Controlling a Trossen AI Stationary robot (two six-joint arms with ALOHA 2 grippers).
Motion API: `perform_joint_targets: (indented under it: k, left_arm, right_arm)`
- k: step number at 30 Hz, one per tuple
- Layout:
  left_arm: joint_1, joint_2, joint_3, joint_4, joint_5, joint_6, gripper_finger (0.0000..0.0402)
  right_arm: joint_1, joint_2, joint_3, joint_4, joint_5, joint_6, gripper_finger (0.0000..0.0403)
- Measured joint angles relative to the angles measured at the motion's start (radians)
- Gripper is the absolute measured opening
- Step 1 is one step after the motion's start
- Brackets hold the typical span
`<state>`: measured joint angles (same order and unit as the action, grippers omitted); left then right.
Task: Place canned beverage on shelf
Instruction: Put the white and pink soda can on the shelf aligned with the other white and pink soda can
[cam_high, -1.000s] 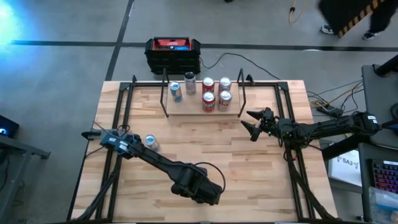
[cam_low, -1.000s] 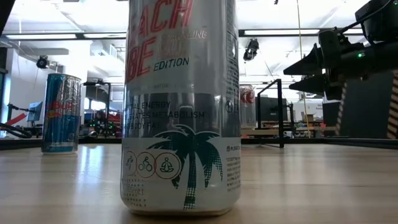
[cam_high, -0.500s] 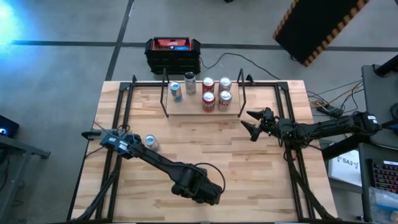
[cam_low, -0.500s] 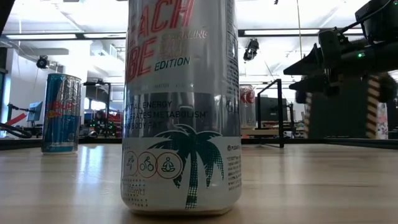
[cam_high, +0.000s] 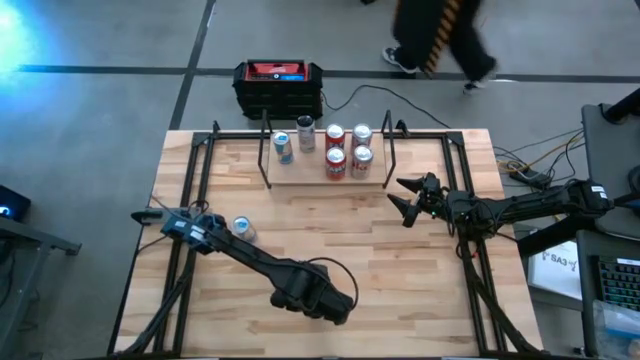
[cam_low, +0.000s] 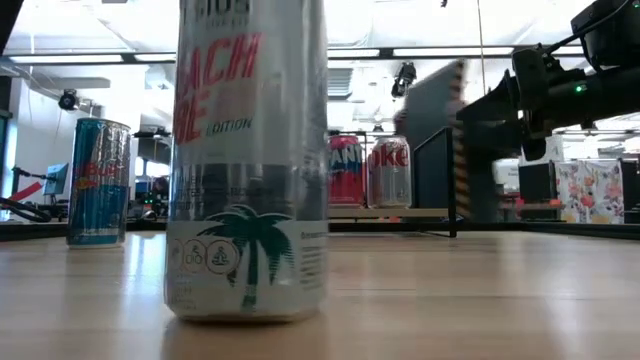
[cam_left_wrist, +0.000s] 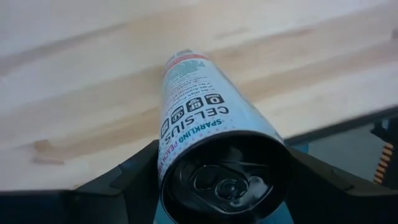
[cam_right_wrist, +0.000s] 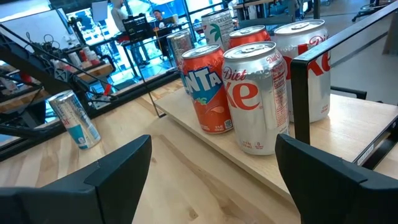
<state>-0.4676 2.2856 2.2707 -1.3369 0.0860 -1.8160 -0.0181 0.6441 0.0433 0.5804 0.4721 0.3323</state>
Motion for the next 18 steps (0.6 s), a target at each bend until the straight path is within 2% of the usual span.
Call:
perform_joint_targets:
  k: [11,18]
  left_arm:
    - [0.081,0.007,0.049,-0.134,-0.146,0.044,0.025]
    - [0.169,0.007,0.049,-0.156,-0.167,0.152,0.0249]
  right_arm:
    - [0.0,0.0,0.0,0.0,0.0,0.0,0.0327]
    - [0.0,0.0,0.0,0.0,0.0,0.0,0.0327]
